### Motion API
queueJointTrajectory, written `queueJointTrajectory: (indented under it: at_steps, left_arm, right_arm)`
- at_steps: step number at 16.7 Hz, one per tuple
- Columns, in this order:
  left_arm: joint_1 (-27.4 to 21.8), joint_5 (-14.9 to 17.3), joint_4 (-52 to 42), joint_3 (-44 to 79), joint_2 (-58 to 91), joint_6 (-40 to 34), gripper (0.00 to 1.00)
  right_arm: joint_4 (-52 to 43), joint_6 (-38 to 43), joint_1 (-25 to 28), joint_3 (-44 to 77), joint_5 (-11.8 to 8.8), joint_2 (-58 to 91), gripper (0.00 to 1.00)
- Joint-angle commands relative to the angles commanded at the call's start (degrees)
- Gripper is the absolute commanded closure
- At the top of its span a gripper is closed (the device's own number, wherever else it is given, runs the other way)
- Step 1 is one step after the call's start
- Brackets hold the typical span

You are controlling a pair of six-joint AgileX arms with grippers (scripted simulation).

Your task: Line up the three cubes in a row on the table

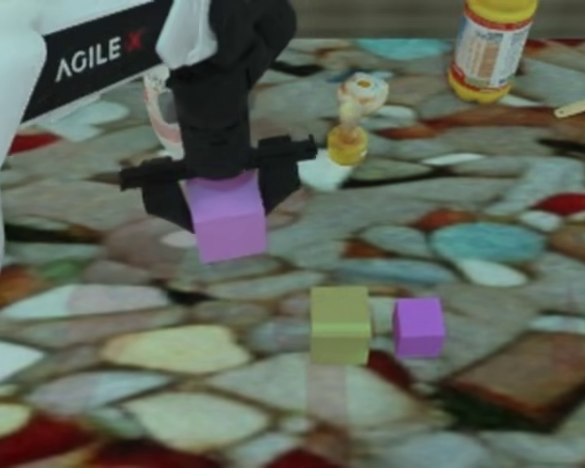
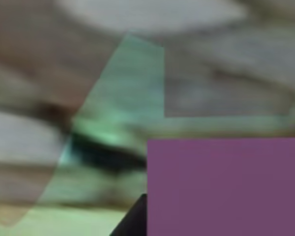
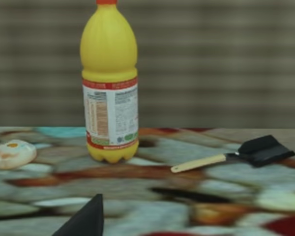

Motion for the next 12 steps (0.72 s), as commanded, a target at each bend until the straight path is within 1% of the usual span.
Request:
queueJointTrajectory:
  at_steps: [6, 12]
  left_arm:
    - [-3.1, 0.1, 2.9, -15.2, -11.5, 6.6, 1.0]
    - [-3.3, 0.1, 3.2, -16.7, -12.6, 7.6, 1.0]
  right_arm:
    - [0.0, 0.0, 0.0, 0.0, 0.0, 0.0, 0.0]
    - [0.0, 0.0, 0.0, 0.0, 0.0, 0.0, 0.0]
